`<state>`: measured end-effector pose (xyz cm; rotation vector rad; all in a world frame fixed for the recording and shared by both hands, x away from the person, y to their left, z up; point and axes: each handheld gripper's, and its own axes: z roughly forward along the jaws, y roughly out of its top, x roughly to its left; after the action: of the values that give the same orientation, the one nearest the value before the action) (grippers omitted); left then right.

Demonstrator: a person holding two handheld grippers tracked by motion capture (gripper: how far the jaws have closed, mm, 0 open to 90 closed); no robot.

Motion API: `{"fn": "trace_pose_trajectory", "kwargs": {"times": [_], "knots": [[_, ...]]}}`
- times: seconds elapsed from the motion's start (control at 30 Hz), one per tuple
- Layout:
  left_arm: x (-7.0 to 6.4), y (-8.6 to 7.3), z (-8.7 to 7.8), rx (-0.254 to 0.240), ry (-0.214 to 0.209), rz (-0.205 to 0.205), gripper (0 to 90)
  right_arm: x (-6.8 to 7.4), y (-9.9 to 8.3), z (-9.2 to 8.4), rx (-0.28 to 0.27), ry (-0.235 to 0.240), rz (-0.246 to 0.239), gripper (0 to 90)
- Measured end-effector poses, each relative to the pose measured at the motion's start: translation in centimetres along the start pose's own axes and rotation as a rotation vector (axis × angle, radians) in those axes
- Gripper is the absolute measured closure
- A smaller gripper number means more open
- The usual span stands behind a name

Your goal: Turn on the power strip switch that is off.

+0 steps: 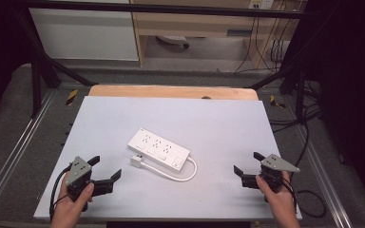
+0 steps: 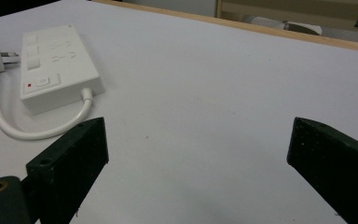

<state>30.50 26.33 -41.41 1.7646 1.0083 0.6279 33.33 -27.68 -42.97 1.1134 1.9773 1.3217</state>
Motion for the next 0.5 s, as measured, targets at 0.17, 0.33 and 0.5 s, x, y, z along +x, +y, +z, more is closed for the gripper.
{"fn": "trace_pose_trajectory", "kwargs": {"times": [0.17, 0.33, 0.5], "knots": [[0.00, 0.00, -0.02, 0.002, 0.001, 0.005, 6.8, 0.06, 0.02, 0.07, 0.007, 0.002, 0.006, 5.1], [0.16, -0.06, -0.01, 0.007, 0.004, 0.002, 6.8, 0.10, 0.17, -0.11, -0.003, 0.014, 0.026, 4.8], [0.06, -0.11, 0.10, 0.011, 0.000, 0.005, 6.9, 0.88, 0.67, -0.55, -0.010, 0.032, 0.013, 3.6]]}}
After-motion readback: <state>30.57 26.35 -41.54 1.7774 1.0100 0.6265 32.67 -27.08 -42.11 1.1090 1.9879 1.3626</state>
